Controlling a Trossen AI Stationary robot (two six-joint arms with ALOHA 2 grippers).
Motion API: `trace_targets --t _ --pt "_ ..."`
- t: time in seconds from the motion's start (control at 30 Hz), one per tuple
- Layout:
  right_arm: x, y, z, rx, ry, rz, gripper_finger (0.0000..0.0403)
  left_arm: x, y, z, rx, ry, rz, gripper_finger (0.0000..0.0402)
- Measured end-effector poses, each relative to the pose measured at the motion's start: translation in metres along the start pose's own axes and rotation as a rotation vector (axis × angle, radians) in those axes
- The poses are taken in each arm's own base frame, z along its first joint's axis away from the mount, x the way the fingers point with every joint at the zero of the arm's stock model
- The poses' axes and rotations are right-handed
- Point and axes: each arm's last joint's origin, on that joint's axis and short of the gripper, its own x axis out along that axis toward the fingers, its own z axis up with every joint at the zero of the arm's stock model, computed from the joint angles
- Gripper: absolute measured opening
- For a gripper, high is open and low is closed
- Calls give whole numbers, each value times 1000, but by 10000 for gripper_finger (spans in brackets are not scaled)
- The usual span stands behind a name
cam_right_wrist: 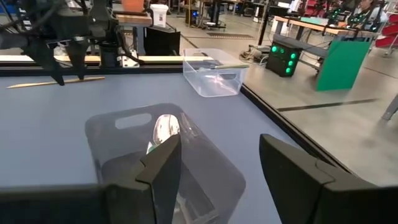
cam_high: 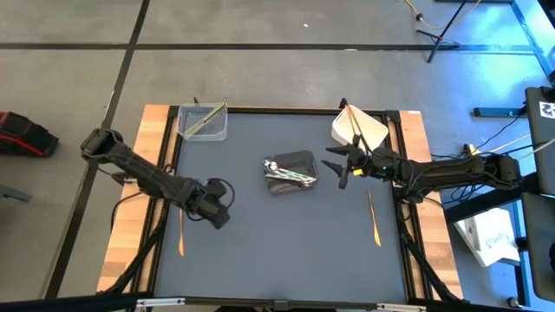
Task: Sort silverware by color (type)
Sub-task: Put the left gold table knife into the white bin
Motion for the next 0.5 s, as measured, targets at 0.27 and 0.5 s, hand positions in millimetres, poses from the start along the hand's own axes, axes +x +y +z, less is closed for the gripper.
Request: trace_targets --t 0.27,0.5 --pt "0 -1 0 2 2 -23 202 16 21 -35 -194 189 147 188" --pt "0 -1 0 2 2 -23 202 31 40 -52 -300 266 261 188"
